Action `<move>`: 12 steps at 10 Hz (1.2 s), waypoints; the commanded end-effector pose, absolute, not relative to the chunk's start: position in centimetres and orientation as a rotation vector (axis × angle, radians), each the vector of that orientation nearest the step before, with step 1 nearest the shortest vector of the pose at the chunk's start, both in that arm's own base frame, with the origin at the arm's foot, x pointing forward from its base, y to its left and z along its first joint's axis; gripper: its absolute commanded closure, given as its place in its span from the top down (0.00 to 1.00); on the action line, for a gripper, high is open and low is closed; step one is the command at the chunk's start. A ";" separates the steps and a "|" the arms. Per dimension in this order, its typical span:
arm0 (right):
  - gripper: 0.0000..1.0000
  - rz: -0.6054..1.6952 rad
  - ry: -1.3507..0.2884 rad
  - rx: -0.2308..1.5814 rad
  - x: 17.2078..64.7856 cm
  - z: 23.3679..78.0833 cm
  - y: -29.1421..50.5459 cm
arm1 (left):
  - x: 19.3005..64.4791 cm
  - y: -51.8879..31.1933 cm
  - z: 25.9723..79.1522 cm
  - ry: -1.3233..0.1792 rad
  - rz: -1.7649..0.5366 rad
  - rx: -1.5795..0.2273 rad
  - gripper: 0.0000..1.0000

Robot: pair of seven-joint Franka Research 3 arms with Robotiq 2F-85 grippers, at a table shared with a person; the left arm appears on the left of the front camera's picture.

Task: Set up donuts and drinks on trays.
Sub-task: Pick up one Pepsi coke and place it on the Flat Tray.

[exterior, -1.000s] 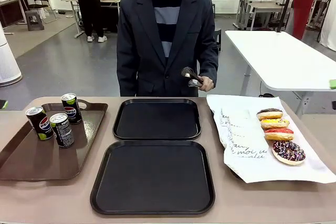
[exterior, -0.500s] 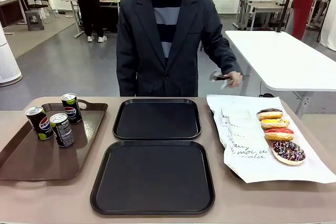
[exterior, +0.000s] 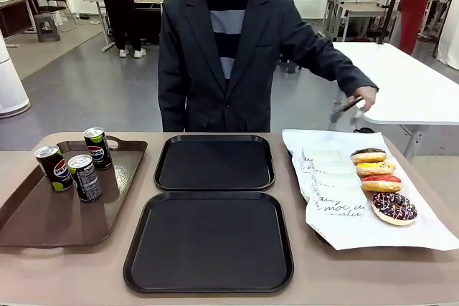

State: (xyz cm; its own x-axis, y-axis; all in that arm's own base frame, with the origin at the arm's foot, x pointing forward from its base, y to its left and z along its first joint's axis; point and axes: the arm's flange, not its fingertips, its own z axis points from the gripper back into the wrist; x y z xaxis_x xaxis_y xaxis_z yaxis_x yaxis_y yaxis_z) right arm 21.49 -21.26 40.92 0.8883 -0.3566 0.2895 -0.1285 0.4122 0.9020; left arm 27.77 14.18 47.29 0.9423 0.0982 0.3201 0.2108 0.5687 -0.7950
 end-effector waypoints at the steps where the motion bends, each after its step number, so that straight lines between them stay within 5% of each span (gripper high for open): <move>1: 1.00 -0.128 -0.497 1.167 21.8 40.9 -21.3 | 28.1 14.3 47.0 -0.354 -0.054 -0.989 1.00; 8: 1.00 -0.128 -0.497 1.167 21.8 40.9 -21.3 | 27.9 14.3 47.0 -0.342 -0.060 -0.974 1.00; 12: 1.00 -0.128 -0.497 1.167 21.8 40.9 -21.3 | 34.9 7.6 55.2 -0.287 -0.160 -0.459 1.00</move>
State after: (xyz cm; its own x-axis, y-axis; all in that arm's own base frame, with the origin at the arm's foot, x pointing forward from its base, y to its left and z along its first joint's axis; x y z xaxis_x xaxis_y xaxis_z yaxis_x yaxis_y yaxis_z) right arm 21.49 -21.02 40.85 0.8928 -0.3453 0.2892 -0.1333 0.4108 0.9019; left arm 32.75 8.62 54.01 0.9189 -0.0252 0.3937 0.2470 0.8150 -0.5242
